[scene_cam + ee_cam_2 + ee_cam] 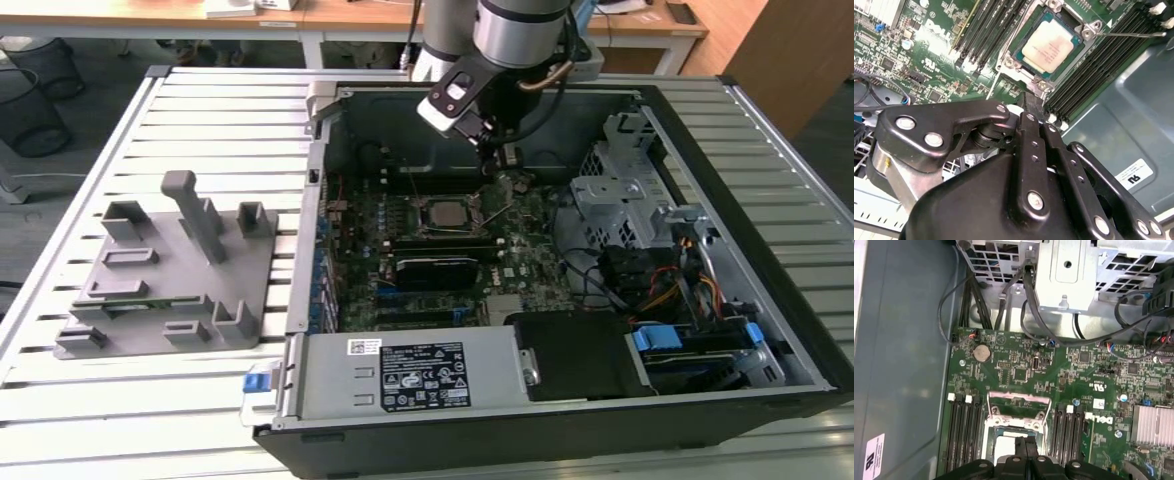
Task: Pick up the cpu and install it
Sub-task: 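Close the cpu cover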
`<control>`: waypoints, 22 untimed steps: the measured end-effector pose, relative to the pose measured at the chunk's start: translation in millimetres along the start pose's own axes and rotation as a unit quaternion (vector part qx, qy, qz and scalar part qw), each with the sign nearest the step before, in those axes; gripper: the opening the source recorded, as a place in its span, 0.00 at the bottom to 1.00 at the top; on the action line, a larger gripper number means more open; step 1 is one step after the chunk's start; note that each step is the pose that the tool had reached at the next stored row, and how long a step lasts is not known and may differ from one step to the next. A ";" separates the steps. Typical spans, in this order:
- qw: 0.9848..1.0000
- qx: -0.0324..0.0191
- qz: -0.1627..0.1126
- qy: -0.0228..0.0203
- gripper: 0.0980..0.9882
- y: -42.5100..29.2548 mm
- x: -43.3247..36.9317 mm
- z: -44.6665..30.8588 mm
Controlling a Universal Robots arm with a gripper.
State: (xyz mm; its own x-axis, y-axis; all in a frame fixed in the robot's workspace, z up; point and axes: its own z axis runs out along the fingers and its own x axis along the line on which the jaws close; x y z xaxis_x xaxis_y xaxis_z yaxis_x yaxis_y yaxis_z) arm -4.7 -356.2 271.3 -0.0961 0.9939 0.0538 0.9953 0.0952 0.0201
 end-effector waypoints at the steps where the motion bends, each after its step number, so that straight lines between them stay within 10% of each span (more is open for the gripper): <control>1: 1.000 0.000 0.000 -0.001 0.01 1.0 0.0 0.4; 22: 1.000 0.000 -0.005 -0.002 0.01 13.5 -1.1 2.0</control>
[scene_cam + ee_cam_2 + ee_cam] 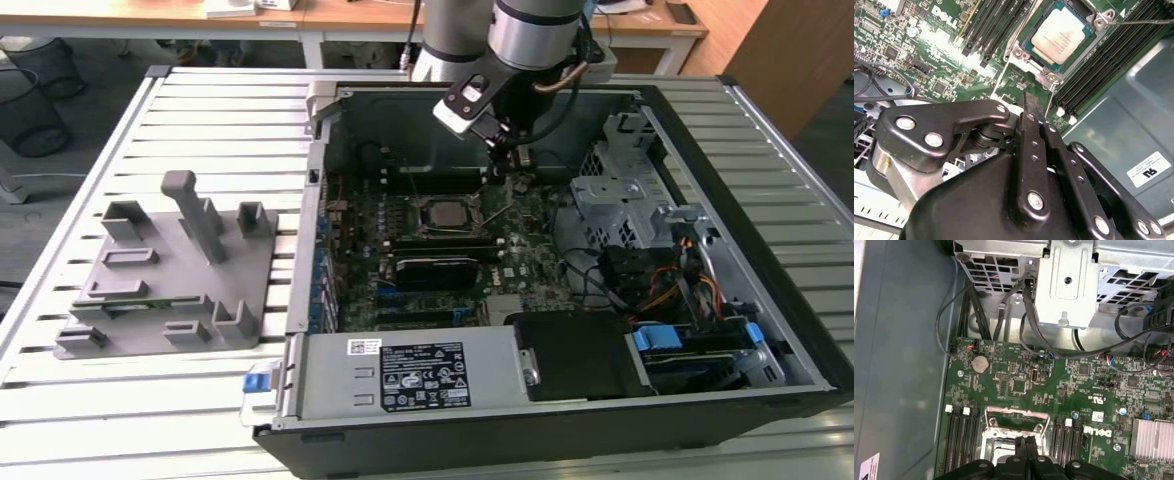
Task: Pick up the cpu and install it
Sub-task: 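Close the cpu cover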
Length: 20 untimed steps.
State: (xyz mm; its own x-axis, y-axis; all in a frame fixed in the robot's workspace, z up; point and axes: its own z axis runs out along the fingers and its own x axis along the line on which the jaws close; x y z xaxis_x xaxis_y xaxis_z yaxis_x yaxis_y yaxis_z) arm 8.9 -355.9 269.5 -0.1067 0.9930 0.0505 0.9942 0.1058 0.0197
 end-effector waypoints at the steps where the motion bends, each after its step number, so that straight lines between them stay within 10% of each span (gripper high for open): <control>1: 1.000 0.000 0.000 0.000 0.01 0.8 0.0 0.1; 20: 1.000 0.001 -0.002 -0.010 0.01 18.6 7.9 8.0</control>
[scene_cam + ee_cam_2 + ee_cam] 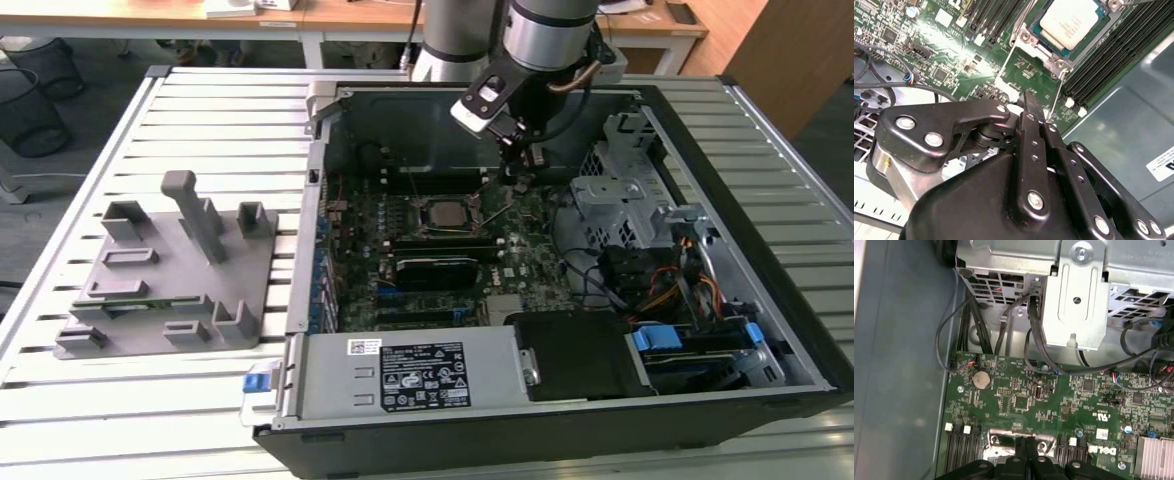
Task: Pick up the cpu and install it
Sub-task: 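Close the cpu cover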
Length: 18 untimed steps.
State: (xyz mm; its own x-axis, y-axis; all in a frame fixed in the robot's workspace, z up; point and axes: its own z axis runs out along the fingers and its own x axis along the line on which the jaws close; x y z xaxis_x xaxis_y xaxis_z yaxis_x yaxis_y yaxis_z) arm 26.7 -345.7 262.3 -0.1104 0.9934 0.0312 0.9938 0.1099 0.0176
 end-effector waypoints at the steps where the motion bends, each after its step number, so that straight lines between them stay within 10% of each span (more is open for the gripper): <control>1: 1.000 0.000 0.000 0.000 0.01 0.8 0.1 0.2; 18: 1.000 0.001 0.000 -0.006 0.01 18.8 5.0 3.8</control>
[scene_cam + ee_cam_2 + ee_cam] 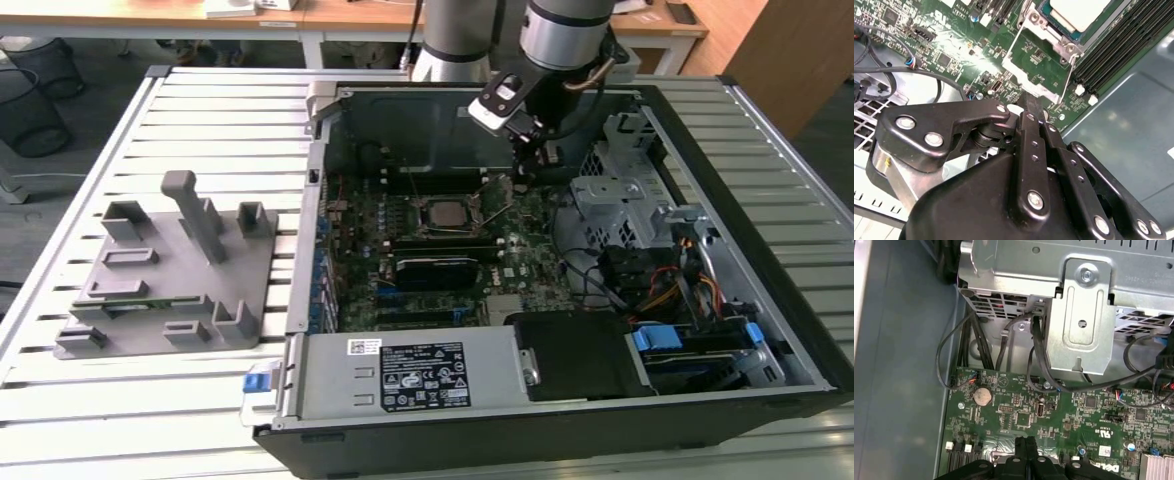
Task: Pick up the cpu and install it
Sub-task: 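Close the cpu cover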
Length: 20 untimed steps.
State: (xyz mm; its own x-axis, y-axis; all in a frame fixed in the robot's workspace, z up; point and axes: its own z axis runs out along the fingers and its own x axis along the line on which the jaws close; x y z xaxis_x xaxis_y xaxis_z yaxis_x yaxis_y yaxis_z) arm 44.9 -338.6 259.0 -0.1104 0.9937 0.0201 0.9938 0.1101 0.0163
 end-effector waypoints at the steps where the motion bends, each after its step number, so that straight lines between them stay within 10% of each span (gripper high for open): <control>1: 1.000 0.000 0.000 0.000 0.01 0.9 0.3 0.4; 20: 1.000 0.001 0.000 -0.011 0.01 5.3 4.2 14.7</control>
State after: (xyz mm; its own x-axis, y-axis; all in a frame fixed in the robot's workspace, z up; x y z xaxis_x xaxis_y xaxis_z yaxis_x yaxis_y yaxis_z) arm 49.9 -333.5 244.4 -0.1103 0.9939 -0.0014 0.9938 0.1103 0.0139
